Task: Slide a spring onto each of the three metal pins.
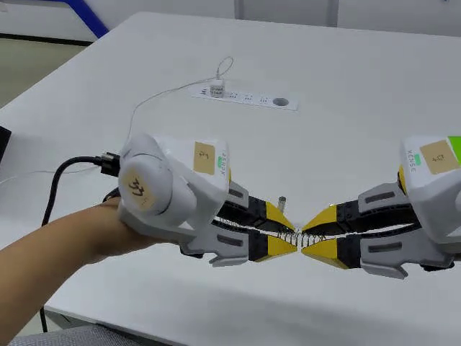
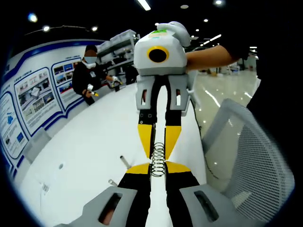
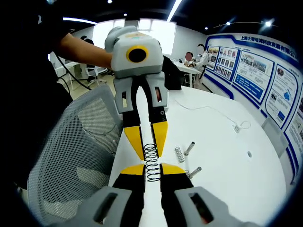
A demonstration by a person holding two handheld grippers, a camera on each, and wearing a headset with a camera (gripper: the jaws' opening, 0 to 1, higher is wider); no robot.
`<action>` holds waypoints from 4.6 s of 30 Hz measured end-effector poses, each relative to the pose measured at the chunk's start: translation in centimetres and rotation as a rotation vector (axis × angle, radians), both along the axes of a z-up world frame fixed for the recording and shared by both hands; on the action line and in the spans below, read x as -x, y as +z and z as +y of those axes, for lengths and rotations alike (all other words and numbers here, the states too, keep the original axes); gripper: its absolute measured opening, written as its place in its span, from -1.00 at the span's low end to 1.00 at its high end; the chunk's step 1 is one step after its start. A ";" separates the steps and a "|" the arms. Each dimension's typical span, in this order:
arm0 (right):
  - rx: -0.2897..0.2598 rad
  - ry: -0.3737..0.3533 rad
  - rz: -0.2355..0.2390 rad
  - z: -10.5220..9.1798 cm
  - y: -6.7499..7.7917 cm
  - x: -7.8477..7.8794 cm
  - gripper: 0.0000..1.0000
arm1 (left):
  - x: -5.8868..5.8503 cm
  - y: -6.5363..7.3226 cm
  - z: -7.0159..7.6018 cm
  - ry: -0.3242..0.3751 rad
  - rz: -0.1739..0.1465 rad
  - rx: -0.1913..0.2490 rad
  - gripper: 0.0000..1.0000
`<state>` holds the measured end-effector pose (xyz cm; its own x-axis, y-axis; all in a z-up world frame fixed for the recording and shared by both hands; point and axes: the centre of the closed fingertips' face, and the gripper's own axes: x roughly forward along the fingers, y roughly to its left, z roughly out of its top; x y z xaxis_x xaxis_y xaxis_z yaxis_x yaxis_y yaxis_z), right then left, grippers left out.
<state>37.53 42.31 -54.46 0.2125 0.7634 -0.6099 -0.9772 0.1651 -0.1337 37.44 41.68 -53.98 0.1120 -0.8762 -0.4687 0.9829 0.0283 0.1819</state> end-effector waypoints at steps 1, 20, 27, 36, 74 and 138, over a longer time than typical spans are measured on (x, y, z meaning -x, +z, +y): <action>-0.012 -0.010 0.012 0.0 0.1 -0.1 -0.75 | -0.1 0.1 0.1 0.004 -0.003 0.001 -0.81; -0.121 -0.048 0.090 0.5 1.1 -0.4 -0.91 | -0.5 -0.2 0.9 0.035 -0.003 0.016 -0.81; -0.113 -0.057 0.075 0.5 1.5 -0.6 -0.97 | -0.8 0.1 0.8 0.066 0.013 0.050 -0.81; -0.106 -0.083 0.076 -0.2 1.0 -0.9 -0.79 | -1.1 -0.1 1.4 0.074 0.016 0.049 -0.81; -0.241 -0.054 0.122 1.0 3.0 0.0 -0.77 | -0.4 0.7 1.0 0.043 0.022 0.059 -0.82; -0.373 -0.286 0.106 0.4 4.5 -3.1 -0.78 | -1.9 -2.1 8.3 0.419 0.166 0.143 0.04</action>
